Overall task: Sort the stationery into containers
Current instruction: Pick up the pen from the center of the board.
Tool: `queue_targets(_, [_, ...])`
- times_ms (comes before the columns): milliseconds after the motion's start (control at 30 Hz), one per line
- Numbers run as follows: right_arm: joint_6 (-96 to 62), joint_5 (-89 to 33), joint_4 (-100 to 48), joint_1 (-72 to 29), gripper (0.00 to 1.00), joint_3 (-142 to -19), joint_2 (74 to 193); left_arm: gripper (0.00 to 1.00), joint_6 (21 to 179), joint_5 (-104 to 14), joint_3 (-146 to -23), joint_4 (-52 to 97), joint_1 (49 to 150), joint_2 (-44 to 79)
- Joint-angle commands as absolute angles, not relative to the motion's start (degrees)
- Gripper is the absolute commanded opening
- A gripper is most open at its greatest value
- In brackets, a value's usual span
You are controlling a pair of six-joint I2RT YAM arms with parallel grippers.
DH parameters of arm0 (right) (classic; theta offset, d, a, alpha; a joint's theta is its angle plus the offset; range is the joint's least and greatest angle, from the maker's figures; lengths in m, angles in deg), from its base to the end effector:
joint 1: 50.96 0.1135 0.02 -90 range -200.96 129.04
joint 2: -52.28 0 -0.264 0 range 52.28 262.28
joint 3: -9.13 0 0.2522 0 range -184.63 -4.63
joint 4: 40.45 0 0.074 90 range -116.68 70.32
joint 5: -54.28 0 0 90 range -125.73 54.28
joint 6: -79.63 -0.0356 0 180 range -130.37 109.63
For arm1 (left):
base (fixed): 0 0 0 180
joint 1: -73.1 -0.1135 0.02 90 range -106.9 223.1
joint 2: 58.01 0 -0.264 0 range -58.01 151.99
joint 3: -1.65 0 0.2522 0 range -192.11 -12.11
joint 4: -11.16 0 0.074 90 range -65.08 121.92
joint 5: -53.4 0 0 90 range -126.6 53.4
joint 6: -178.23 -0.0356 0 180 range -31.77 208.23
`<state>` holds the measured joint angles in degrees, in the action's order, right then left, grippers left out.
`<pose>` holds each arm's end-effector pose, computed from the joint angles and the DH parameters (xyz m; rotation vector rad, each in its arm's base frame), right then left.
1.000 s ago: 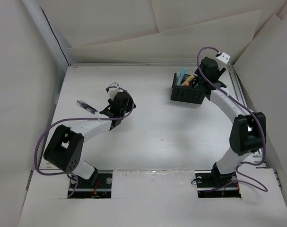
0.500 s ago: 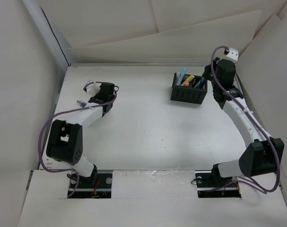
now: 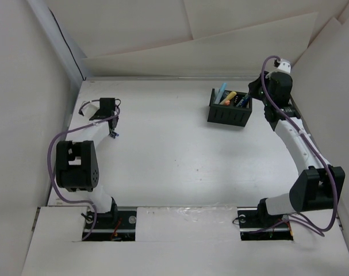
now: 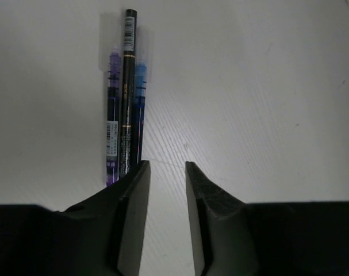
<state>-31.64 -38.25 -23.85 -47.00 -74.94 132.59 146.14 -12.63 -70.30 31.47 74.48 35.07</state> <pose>0.3334 0.0215 0.3659 0.3027 1.7775 0.2752 0.3495 0.0060 0.2157 -1.2338 1.8475 -0.0854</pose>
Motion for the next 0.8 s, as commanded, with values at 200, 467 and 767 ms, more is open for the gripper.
queue_targets(200, [-31.1,-35.2,-24.9,-47.5,0.04,-74.6,132.7,0.25,144.1,-11.1,-78.1,35.5,73.2,39.9])
queue_targets(467, [-31.1,-34.7,-24.9,-47.5,0.04,-74.6,132.7,0.24,144.1,-14.6,-79.7,36.1,71.0,44.7])
queue_targets(767, [-31.1,-34.7,-24.9,-47.0,0.04,-74.6,132.7,0.25,143.1,-15.7,-81.7,36.6,70.5,46.9])
